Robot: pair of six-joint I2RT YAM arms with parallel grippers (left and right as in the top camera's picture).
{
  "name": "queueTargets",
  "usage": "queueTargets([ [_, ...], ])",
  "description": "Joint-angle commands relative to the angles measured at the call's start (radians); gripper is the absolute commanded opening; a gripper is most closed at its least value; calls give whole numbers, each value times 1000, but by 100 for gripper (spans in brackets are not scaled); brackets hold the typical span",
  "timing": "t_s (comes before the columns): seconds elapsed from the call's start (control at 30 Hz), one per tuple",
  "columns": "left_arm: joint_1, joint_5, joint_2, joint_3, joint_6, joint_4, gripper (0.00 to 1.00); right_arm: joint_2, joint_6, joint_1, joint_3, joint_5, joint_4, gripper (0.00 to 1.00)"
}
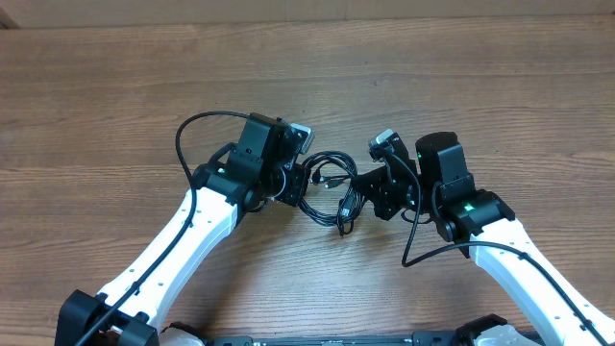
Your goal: Untangle cables
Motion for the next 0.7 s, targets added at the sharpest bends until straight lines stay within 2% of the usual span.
queueTargets([
  [0.0, -1, -29, -14, 10, -6, -6, 4, 0, 0, 3, 27, 20, 14, 4],
  [0.13, -1, -45, -14, 9, -4, -20, 4, 0, 12, 3, 27, 28, 23, 4],
  [0.43, -1, -127, -14, 9, -7, -79, 4, 0, 195, 3, 27, 224, 41, 4],
  [0.67, -1, -126, -14, 9, -30, -68, 4, 0, 204, 3, 27, 238, 31, 4],
])
